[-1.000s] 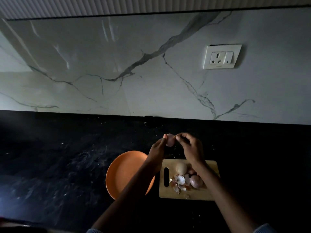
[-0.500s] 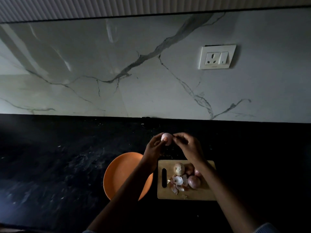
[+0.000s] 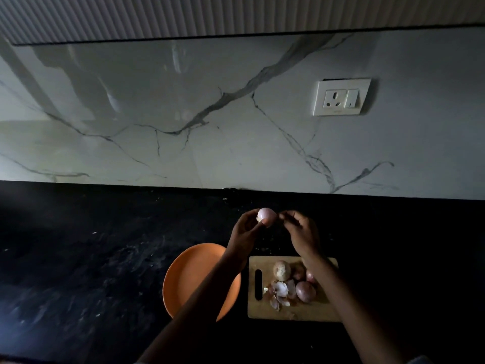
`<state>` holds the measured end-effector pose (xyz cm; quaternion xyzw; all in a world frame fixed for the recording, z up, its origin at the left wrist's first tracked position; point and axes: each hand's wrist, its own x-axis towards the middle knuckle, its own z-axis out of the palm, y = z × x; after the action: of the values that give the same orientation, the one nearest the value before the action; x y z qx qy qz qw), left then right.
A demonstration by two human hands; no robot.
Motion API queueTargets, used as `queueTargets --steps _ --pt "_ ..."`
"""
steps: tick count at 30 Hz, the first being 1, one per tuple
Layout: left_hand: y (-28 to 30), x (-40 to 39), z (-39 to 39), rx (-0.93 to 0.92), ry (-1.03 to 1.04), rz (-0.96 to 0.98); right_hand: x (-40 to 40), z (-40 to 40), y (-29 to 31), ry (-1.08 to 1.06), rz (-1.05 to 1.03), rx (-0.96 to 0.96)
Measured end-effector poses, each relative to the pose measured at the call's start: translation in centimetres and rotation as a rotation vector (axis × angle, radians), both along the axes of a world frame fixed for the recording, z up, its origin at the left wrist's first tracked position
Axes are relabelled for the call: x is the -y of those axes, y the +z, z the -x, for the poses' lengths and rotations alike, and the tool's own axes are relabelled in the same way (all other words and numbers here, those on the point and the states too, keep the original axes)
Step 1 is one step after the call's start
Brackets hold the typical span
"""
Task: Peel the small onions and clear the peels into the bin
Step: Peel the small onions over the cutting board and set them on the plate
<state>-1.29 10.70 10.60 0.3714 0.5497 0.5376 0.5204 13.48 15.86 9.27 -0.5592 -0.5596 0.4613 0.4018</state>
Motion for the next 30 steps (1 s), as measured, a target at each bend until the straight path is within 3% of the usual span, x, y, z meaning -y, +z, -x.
queueTargets --steps 3,7,13,15,21,30 --pt "0.2 0.1 0.2 0.022 -0.011 -0.004 0.3 -0.3 0.4 -0.055 0.066 -0.024" --pt "-0.1 0.3 0.7 0.034 -0.025 0.033 0.7 -0.6 1.1 -0.018 -0.023 0.054" --pt "0.7 0.7 0.4 0.021 -0.043 0.104 1.5 -1.6 0.3 0.273 0.021 0.378" --pt "0.8 0.8 0.5 0.002 -0.057 0.129 2.1 -2.1 -0.1 0.331 0.034 0.345" --pt "0.7 1.1 0.2 -0.033 -0.090 0.155 1.4 -1.7 0.1 0.163 -0.027 0.134" --pt "0.6 1.0 -0.6 -0.001 -0.086 0.062 1.1 -1.9 0.0 0.041 -0.057 0.063"
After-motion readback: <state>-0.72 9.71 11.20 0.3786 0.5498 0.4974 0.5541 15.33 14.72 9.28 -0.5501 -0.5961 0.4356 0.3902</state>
